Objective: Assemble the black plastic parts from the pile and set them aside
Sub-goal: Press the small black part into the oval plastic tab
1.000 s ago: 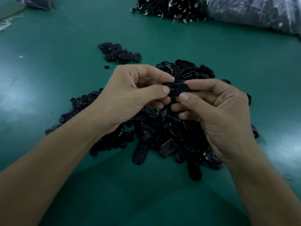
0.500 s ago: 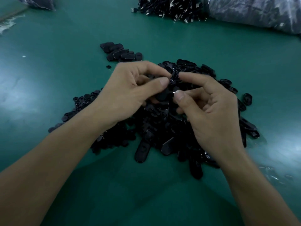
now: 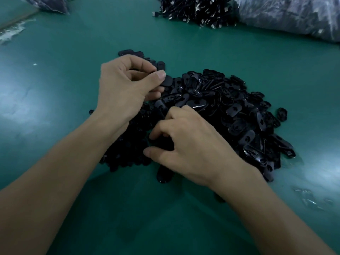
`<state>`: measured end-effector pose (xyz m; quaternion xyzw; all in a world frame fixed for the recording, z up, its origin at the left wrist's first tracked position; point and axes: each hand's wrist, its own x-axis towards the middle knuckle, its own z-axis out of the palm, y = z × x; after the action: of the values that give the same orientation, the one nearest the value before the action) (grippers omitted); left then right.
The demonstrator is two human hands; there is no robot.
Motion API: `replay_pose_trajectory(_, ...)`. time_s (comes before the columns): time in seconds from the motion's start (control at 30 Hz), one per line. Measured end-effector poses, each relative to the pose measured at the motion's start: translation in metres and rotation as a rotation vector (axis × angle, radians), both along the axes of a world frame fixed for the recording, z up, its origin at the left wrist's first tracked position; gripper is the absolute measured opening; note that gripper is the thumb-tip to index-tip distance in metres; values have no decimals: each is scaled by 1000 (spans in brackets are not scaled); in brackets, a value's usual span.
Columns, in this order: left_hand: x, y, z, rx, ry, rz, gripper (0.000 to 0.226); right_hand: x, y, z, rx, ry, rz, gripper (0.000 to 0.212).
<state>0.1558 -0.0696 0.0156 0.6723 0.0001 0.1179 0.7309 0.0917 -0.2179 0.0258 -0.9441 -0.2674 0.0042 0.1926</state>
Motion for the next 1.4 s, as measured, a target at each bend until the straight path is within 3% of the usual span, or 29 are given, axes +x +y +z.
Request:
replay_pose_trajectory(0.5, -1, -3, -2, 69, 11, -13, 11, 3, 1, -5, 105, 9, 2, 13)
replay_pose_trajectory(0.63, -3, -5, -2, 36, 6, -62, 14, 8, -14, 2, 357, 15, -84, 5)
replay_pose_trajectory(0.87, -16, -17, 0, 94, -31, -180, 15, 16, -62, -4, 684, -43, -332, 18)
replay_pose_trajectory(1.07, -26, -23, 5, 178, -83, -231, 12, 13, -72, -5, 1055, 141, -297, 14)
replay_pose_trajectory(1.4, -31, -26, 6, 109, -99, -334, 17, 15, -76, -4, 1212, 357, -248, 21)
